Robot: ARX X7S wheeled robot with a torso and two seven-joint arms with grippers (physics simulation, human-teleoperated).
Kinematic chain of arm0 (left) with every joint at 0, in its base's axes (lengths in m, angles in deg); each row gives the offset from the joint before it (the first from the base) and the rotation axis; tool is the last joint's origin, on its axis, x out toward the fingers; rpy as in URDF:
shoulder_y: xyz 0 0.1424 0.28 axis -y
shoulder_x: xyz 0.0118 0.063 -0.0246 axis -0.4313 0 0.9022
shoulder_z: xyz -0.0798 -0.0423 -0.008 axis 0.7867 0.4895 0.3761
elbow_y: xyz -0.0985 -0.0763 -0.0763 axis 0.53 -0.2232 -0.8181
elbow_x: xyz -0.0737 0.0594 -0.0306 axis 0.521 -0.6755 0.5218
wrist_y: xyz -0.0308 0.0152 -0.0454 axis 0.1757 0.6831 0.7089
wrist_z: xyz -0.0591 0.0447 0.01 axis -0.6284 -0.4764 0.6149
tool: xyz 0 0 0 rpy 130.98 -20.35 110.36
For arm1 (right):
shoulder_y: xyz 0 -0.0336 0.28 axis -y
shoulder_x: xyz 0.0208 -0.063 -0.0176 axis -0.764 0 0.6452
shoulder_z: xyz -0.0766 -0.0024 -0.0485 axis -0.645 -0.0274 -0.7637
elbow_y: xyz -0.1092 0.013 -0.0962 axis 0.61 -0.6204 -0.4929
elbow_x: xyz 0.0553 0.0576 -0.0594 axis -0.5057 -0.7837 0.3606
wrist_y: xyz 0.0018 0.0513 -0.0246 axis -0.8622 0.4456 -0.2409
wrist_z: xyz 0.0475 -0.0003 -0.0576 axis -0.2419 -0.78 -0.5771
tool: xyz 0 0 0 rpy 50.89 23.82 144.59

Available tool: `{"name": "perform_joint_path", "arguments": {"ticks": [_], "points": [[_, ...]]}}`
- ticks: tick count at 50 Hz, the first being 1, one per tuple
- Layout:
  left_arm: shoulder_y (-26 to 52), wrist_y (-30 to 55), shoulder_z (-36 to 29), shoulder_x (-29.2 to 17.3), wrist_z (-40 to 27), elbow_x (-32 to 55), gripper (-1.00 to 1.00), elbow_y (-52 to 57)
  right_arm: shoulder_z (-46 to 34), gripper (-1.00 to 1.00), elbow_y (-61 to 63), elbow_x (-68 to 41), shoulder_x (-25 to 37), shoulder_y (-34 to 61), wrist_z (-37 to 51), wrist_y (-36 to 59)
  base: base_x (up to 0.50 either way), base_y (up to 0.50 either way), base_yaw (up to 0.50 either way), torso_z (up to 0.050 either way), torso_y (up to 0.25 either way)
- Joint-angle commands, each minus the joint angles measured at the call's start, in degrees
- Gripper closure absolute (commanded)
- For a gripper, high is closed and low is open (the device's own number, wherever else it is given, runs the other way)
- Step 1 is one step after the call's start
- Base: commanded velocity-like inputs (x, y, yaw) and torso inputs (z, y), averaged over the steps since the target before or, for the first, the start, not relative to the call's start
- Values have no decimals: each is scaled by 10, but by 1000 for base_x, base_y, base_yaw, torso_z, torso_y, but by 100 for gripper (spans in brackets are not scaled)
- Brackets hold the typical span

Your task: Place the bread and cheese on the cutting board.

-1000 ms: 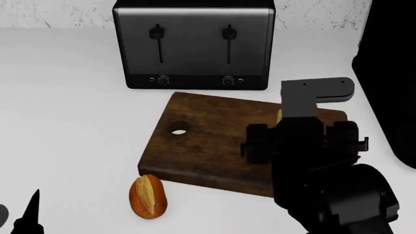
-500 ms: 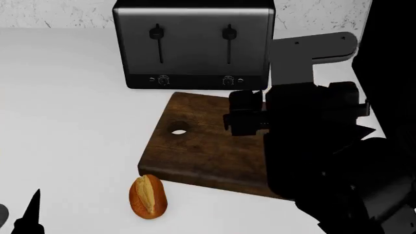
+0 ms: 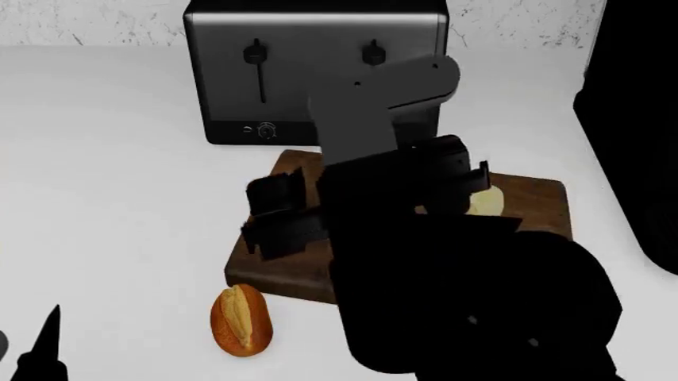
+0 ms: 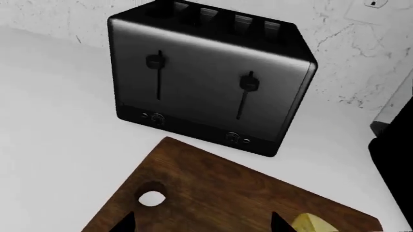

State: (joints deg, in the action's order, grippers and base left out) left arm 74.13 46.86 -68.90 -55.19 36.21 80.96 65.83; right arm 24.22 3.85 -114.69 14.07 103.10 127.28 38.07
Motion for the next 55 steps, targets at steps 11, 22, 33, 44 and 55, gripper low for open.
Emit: {"name": "perform_joint_path", "arguments": {"ticks": [11,22,33,44,55], "points": [[-2,-1,17,-5,-1,13,-100,5,-20,-100,-15,-22,-94,-49,24,-37,0,0,0,0,0],[-11,-26,7,-9,3,3,-100,-10,-62,-100,-14,-26,-111,-53,21,-27,0,0,0,0,0],[-16,-38,-4,-9,2,-3,-100,-20,-65,-100,15,-57,-110,-96,61,-30,0,0,0,0,0],[-4,-1,10,-7,-8,22,-100,4,-82,-100,13,-63,-95,-110,75,-24,0,0,0,0,0],[-2,4,14,-9,-11,28,-100,5,-108,-100,-8,-44,-87,-121,47,-40,0,0,0,0,0]]}}
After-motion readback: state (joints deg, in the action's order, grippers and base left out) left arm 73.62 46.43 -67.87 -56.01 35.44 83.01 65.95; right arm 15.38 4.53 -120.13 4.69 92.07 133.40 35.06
